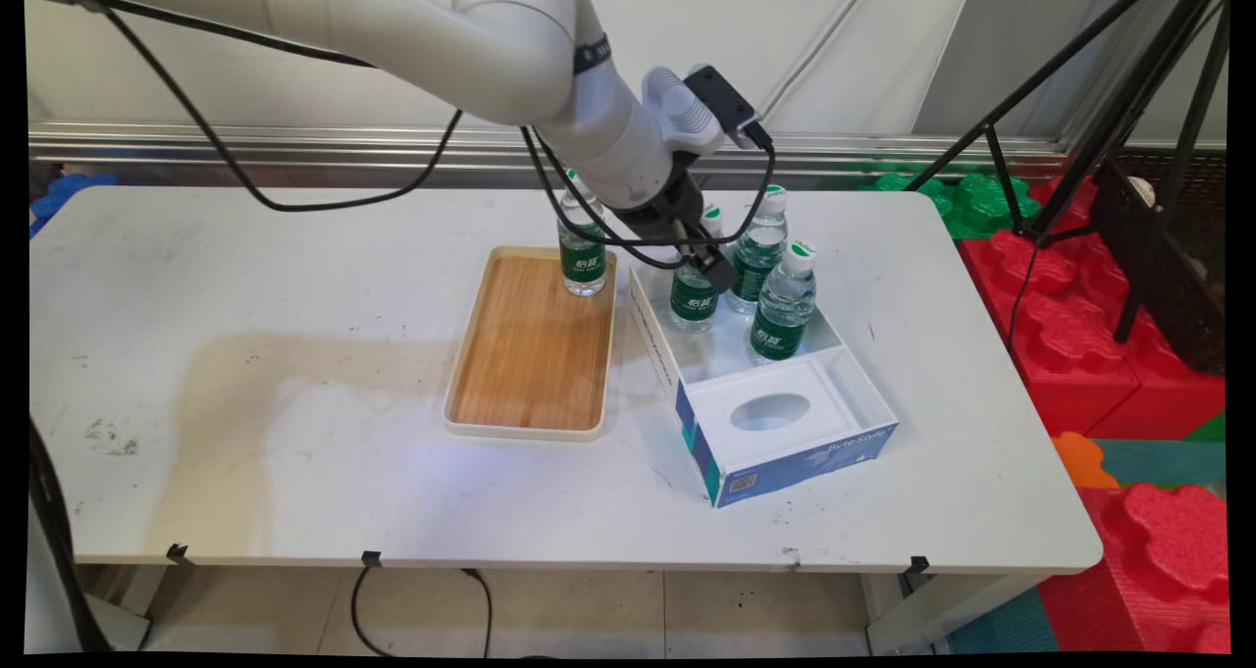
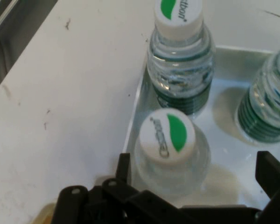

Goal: Pick up the green bottle from the white box, then place the picked object on the tray

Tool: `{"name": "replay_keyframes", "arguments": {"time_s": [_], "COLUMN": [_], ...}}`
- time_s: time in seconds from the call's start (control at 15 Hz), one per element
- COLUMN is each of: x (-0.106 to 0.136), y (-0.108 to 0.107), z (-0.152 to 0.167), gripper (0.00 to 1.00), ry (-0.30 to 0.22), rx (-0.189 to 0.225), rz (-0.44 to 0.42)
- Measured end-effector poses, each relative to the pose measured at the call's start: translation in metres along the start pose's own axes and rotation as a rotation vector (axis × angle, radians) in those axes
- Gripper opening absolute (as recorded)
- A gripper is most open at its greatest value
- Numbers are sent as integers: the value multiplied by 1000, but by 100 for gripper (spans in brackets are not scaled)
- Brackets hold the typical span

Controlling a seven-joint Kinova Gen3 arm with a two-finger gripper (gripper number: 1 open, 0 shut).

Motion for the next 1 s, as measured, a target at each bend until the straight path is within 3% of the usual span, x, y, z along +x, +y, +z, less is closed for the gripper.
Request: {"name": "replay_keyframes", "arguments": {"time_s": [0.53, 0.6, 1.0], "x": [7, 7, 7], "y": [-7, -7, -9], "z": [39, 41, 40], "gripper": [100, 0, 0], "ry": [7, 7, 20], "rx": [-3, -2, 9], "rz": [-23, -26, -50]}}
